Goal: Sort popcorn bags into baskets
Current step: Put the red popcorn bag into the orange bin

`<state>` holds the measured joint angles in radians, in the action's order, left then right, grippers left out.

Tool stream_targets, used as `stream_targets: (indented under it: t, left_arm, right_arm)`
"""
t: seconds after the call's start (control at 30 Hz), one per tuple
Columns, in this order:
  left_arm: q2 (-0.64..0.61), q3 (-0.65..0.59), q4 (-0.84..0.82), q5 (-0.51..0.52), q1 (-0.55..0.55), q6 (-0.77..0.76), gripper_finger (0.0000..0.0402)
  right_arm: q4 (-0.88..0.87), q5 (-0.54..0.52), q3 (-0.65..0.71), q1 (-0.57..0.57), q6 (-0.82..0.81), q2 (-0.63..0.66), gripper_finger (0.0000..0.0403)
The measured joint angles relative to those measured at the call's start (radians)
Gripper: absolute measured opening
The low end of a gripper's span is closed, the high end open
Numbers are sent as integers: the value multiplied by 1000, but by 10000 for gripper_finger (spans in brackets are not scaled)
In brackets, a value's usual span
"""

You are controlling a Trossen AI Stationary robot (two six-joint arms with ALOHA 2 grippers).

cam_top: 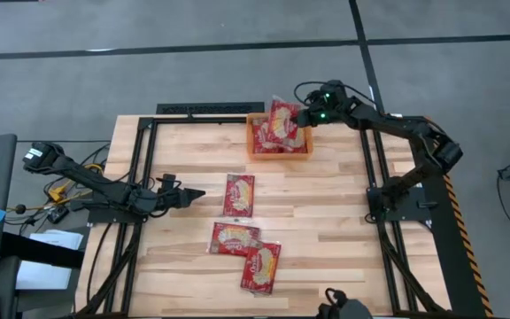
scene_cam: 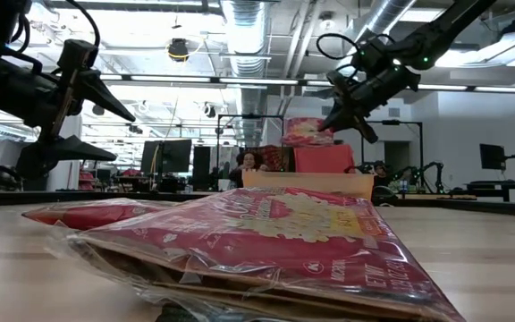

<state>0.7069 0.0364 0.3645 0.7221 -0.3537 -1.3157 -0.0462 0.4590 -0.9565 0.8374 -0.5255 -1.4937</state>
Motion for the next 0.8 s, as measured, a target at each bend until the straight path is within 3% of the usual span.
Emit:
stream_targets:
  t: [0.33,0.63,0.8]
  left_arm:
    - [0,0,0,27,0,-13,279]
    - [0,0,-11,23,0,-43,279]
    - [0,0,-11,18,0,-40,279]
  right_arm:
    - [28,-13,-15,16,37,-11,26]
    - [-70,48,-281,-5,56,-232,31]
    - [-161,42,-327,-18,118,-297,35]
